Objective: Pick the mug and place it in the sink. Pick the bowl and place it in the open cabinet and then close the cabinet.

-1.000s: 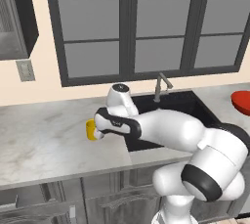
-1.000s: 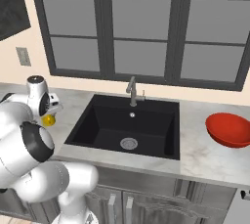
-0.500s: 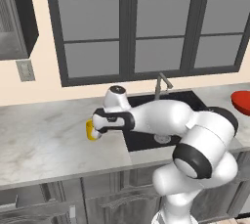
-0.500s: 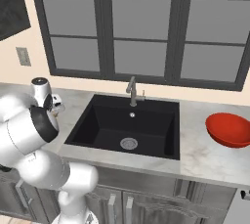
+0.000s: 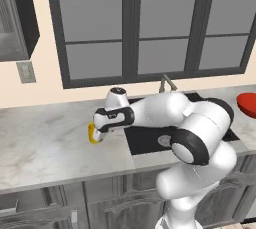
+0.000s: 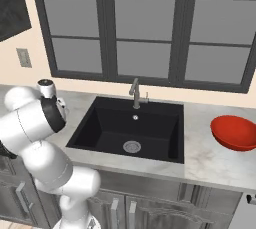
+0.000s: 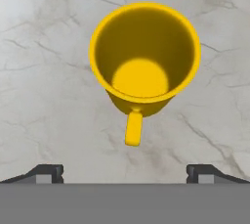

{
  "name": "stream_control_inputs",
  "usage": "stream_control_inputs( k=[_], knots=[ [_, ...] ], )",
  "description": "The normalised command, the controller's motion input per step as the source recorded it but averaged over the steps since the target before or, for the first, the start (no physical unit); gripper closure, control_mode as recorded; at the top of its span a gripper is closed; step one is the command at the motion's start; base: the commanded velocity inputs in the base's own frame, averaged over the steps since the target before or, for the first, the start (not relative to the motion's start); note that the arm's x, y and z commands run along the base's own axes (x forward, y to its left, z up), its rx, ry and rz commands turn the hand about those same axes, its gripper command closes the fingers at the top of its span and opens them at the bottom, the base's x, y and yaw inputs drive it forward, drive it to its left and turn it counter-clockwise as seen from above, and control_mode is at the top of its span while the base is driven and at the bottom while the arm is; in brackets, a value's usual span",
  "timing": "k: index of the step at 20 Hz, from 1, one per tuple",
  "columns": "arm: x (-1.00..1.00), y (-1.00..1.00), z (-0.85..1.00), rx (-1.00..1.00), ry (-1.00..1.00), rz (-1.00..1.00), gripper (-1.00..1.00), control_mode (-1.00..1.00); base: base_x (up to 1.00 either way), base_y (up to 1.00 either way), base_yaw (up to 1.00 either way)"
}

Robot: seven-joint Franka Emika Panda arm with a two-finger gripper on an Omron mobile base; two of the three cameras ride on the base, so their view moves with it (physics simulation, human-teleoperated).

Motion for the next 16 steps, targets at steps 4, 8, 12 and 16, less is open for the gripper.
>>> stream_control_inputs(
  k=[4,8,12,16],
  knots=[
    [0.19,0.2,-0.16,0.0,0.04,0.0,-1.0,-1.0,0.0,0.0,0.0],
    [0.17,0.07,-0.16,0.0,0.04,0.0,-1.0,-1.0,0.0,0.0,0.0],
    [0.2,0.05,-0.14,0.0,0.02,0.0,-1.0,-1.0,0.0,0.0,0.0],
    [0.22,0.16,-0.17,0.0,0.0,0.0,-1.0,-1.0,0.0,0.0,0.0]
  ],
)
